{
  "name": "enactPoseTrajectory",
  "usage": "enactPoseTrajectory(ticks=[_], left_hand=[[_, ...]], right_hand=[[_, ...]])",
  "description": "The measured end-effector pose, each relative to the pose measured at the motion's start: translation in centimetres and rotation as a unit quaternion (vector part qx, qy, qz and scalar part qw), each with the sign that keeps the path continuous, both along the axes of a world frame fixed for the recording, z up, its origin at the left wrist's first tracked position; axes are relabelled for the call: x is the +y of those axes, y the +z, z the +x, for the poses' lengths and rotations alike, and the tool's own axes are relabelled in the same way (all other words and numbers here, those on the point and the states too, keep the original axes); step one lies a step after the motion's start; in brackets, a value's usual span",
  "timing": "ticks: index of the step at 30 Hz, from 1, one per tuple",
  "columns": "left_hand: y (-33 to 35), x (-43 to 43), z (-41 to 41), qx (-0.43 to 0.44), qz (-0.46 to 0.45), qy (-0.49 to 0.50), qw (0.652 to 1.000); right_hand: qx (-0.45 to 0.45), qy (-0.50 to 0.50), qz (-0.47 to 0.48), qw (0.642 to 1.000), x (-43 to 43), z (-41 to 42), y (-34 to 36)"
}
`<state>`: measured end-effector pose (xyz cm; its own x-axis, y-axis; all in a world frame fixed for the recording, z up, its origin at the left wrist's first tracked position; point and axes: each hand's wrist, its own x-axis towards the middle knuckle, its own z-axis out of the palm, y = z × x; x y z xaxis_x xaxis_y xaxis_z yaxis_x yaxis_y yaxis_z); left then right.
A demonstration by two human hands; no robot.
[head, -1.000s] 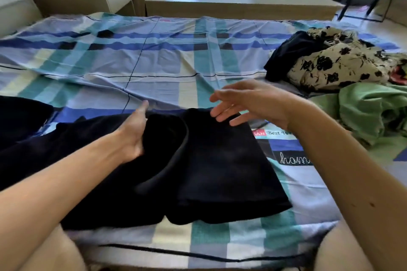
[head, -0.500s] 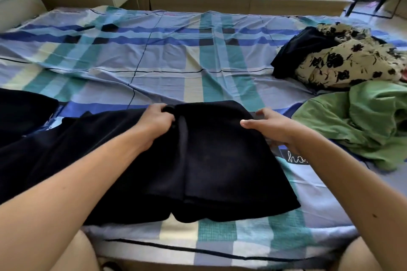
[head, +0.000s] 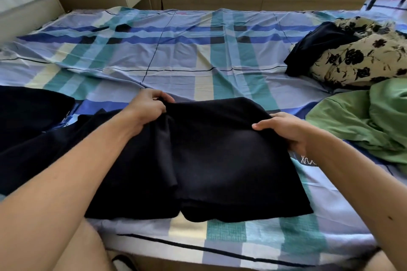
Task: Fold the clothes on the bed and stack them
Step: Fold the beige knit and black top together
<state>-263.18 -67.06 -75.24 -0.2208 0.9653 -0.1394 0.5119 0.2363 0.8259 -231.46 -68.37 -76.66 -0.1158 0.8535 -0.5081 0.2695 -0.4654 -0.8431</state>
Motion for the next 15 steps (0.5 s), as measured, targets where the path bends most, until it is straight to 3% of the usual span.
enactPoseTrajectory(ticks=[3,7,9,13,15], left_hand=[[0.3,0.5,-1.7,-0.106,-0.024,0.056,0.993],[-0.8,0.6,-2.9,-0.099,-0.089,0.135,0.982],[-0.7,0.4,-2.4,-0.110,-0.131,0.096,0.981],[-2.2,0.0,-1.2,0.086,-0.069,-0.006,0.994],[-2.9,0.2,-0.9,0.158,-0.025,0.012,0.987]], right_hand=[[0.002,0.003,-0.007,1.000,0.5,0.7,-0.2],[-0.018,-0.010,-0.011,1.000,0.4,0.5,-0.8],[-0.006,-0.008,-0.030,1.000,0.2,0.2,-0.9],[0.056,-0.004,-0.059,0.997,-0.2,-0.3,-0.7],[0.062,-0.026,-0.036,0.997,-0.3,-0.6,-0.7]])
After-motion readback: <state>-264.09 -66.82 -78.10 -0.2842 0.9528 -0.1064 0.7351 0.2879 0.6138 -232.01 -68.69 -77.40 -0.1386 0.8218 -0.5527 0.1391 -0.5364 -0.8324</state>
